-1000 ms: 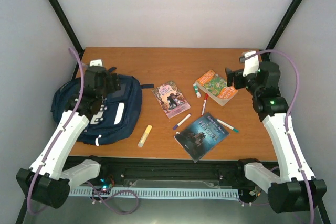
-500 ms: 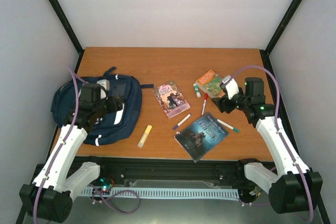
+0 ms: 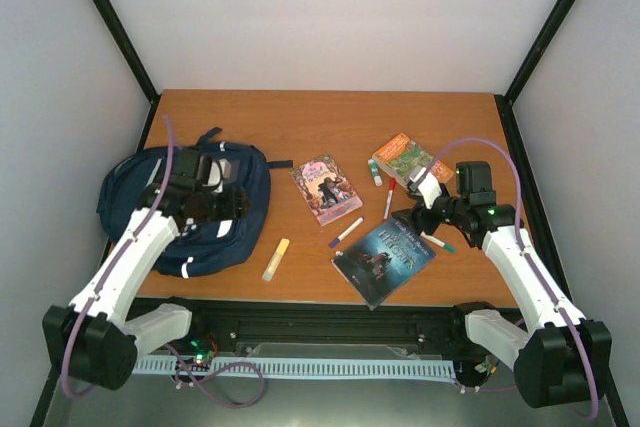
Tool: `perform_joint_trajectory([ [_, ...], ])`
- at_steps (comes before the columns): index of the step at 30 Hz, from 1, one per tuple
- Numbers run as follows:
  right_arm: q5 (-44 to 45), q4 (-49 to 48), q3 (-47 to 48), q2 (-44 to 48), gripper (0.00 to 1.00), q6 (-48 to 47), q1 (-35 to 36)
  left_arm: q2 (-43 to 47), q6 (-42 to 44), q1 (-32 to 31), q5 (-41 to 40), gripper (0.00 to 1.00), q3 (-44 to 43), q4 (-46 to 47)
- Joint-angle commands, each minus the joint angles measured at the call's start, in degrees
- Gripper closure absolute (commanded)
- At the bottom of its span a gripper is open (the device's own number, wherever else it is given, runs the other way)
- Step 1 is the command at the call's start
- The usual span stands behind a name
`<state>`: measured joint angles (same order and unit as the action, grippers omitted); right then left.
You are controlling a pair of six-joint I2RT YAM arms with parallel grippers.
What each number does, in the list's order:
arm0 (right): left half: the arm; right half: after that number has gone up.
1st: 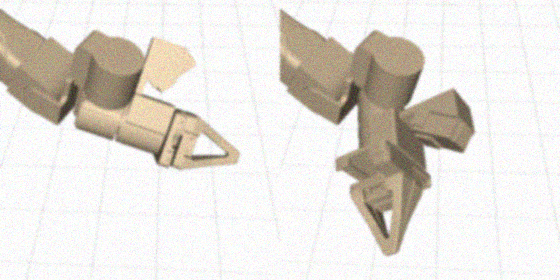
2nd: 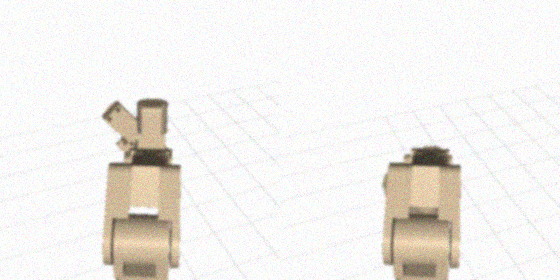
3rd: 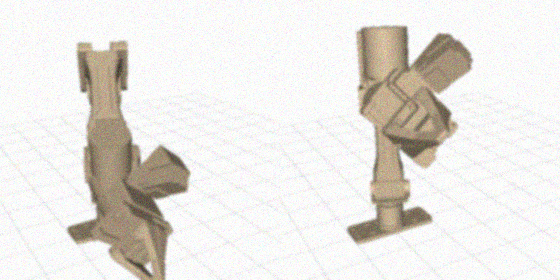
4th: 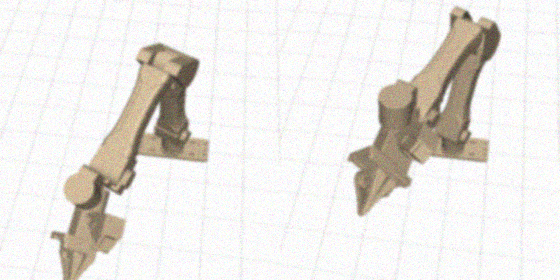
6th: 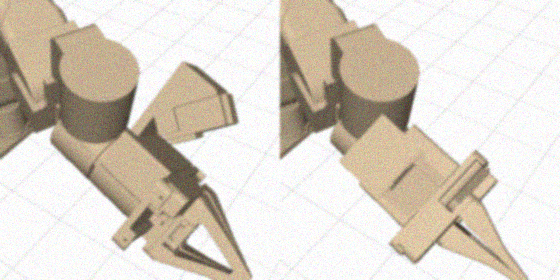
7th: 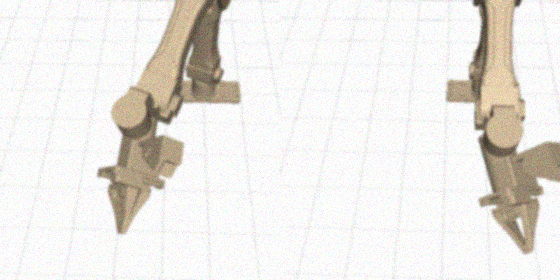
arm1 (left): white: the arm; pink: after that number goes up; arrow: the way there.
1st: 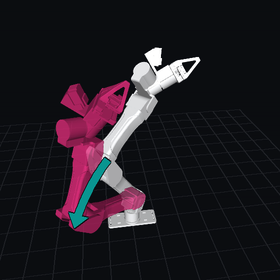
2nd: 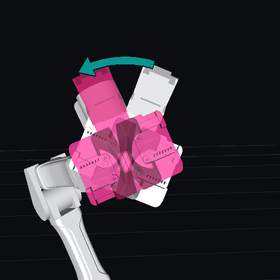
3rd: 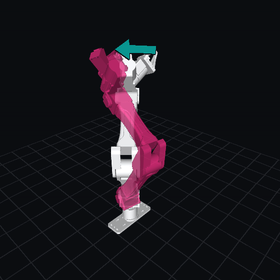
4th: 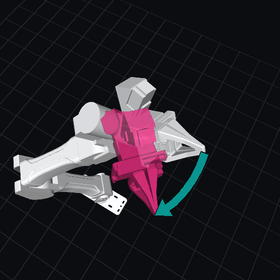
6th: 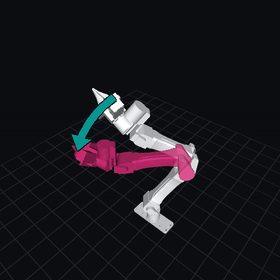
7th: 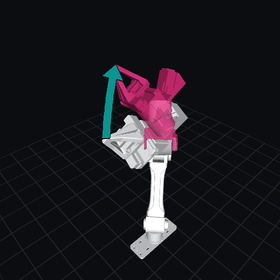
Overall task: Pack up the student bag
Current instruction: Adjust the student bag at the center of the board.
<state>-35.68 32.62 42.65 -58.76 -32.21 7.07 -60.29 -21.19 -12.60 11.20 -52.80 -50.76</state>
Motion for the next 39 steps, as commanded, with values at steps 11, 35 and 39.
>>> perform_joint_trajectory([
  [11, -3.42, 0.29, -1.31, -1.09, 0.28, -2.95, 1.36, -20.81, 2.56, -10.33, -19.63, 0.29, -13.37, -5.9],
  [35, 1.08, 0.39, -1.61, 1.67, 0.34, -4.14, 4.53, -73.9, -1.8, -7.98, -9.71, 0.82, -77.02, -6.82],
  [39, 0.5, 1.13, -1.44, 1.17, 0.35, -4.32, 4.5, -66.29, -2.24, -7.86, -8.98, 0.24, -72.17, -6.71],
])
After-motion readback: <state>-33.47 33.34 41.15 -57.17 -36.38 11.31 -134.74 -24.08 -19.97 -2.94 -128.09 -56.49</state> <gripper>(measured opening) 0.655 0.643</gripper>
